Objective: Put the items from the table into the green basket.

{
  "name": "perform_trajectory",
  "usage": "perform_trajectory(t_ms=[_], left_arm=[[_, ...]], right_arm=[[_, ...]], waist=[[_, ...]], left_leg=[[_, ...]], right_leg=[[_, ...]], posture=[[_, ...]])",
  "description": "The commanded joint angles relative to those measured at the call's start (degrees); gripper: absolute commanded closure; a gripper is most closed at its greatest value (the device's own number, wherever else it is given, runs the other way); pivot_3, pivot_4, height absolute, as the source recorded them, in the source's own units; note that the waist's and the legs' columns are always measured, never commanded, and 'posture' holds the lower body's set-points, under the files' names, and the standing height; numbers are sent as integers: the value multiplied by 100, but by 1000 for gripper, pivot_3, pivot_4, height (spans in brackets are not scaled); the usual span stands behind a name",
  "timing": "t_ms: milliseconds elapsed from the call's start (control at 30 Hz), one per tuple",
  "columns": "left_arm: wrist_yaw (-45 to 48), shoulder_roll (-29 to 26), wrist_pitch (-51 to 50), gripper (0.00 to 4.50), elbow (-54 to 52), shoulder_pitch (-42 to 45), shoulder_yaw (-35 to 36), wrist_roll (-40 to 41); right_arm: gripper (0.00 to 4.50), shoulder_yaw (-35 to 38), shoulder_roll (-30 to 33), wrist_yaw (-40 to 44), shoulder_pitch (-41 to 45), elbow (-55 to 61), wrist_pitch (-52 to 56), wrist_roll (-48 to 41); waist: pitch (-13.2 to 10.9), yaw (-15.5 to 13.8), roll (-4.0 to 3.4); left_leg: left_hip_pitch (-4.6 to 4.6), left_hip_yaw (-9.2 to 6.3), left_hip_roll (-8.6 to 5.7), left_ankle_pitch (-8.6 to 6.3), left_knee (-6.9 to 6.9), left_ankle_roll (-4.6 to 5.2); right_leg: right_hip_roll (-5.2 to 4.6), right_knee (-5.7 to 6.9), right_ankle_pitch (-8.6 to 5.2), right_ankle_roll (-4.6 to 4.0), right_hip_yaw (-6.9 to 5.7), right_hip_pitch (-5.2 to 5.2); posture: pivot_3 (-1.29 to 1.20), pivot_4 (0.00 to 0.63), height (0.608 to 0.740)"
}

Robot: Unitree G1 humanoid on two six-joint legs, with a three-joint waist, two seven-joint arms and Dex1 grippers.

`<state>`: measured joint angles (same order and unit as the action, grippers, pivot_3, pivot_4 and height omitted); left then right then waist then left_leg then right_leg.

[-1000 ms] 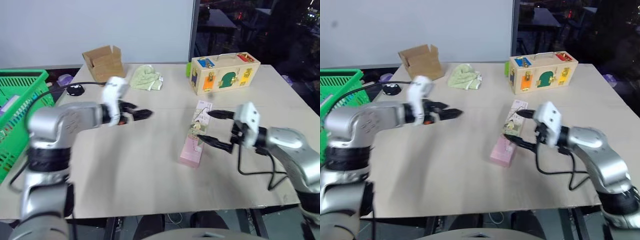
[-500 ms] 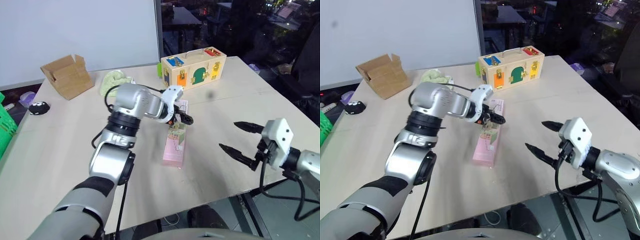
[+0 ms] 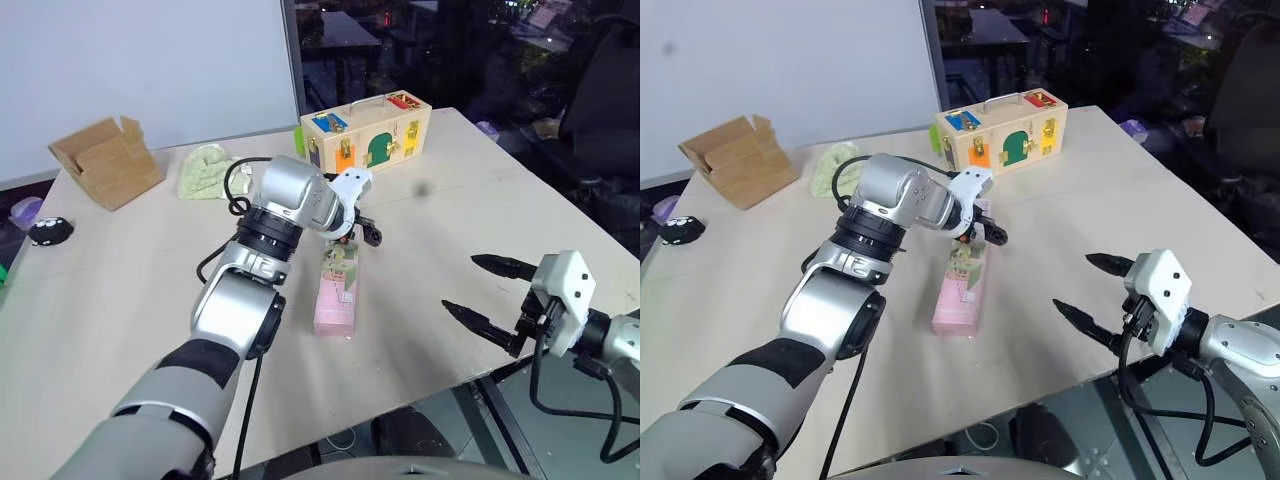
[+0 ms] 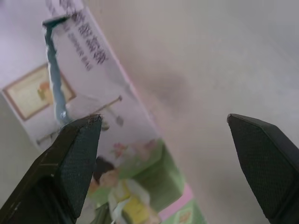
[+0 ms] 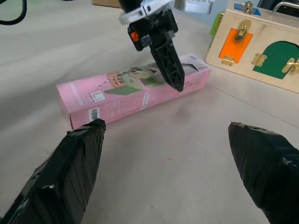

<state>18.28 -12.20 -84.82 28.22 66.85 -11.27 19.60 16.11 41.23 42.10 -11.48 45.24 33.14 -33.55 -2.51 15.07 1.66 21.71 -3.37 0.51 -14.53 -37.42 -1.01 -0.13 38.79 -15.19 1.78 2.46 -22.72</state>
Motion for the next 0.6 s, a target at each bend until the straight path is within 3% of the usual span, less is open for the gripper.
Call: perform_trajectory(t_ms=[33,233,600], left_arm=[[-50,-79,-264,69,-356,176,178,-83],[-152,-44,-515,69,-492,-26,314,-155],[-523,327,-35,69,296,-498,506,-548]], right_arm=[[0,-28,1,-66,79,204,-150,-20],[0,-46,42,-82,151,198,-128,-54],[0,-62,149,45,152,284,-178,-87]], waist=[[0,7,-1],[-2,-8,-2],[2,-14,-5]], left_leg=[[0,1,0,0,1,0],[-1,-2,-2,0,1,0],[-4,-2,-2,0,1,0]], right_leg=[[0,0,0,0,0,0],[-3,0,-1,1,0,0],[-3,1,-1,2,0,4]], posture=[[-316,4,740],[-306,3,740],[-315,10,740]])
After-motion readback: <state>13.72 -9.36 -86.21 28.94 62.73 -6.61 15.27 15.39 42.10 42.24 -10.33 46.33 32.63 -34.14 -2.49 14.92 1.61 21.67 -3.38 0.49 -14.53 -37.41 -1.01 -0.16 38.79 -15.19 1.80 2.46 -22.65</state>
